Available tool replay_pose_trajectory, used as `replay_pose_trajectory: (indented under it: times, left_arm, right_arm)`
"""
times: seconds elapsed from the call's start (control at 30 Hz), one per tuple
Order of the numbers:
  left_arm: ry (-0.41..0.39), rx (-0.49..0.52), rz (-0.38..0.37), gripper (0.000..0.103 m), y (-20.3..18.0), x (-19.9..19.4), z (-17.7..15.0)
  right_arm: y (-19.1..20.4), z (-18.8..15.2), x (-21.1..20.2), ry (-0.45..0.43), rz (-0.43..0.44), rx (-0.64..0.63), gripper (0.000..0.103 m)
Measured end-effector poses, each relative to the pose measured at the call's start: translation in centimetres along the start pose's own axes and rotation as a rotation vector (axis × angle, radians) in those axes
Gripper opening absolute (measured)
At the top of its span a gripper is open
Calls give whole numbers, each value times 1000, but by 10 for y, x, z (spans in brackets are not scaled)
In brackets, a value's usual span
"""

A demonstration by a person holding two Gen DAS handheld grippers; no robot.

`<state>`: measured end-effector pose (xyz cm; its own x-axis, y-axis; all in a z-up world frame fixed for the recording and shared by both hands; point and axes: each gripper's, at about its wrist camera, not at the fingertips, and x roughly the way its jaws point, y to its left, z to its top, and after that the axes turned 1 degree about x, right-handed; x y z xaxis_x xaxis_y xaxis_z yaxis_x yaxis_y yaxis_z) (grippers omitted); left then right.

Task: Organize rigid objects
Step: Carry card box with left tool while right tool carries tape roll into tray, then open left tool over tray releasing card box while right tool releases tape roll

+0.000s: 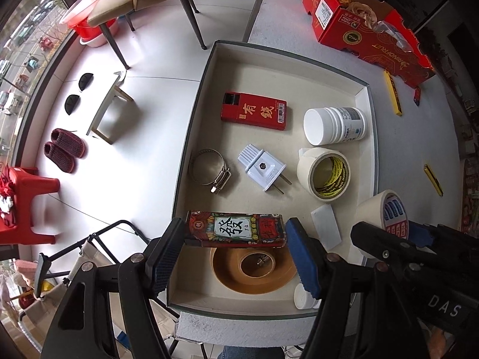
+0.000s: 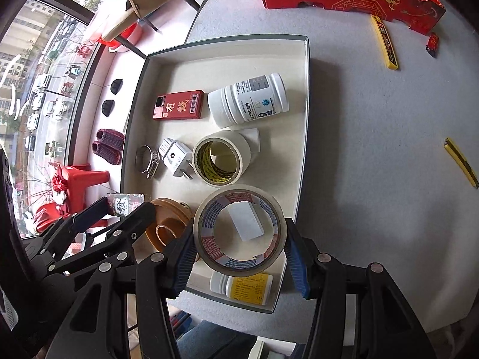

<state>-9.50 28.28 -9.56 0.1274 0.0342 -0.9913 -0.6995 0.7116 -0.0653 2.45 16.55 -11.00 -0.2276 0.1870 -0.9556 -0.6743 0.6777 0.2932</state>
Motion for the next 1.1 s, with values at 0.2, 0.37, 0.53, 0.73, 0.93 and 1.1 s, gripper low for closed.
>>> replay_pose_trajectory:
  times: [0.2, 0.37, 0.53, 0.73, 0.93, 1.1]
  left_arm:
    - [22, -60, -23, 87, 13, -2, 2]
    - [-72, -43, -26, 103, 13, -27, -1]
    - [-97, -6, 53, 103, 8, -51, -1]
    - [-49, -32, 56, 103, 11, -53, -8]
    - [-61, -13, 144, 103, 10, -61, -26]
    - [-78, -16, 161, 103, 14, -68, -34]
  right_arm:
    - [-7, 4, -13, -36, 19, 3, 96]
    - [-6, 2, -28, -51, 35, -5, 96]
    - [-4, -10, -46, -71, 71, -3, 102]
    - [8, -25, -60, -118, 23, -59, 102]
    - [26, -34, -62, -132, -104, -157, 102]
    - [28, -38, -61, -122, -126, -176, 102]
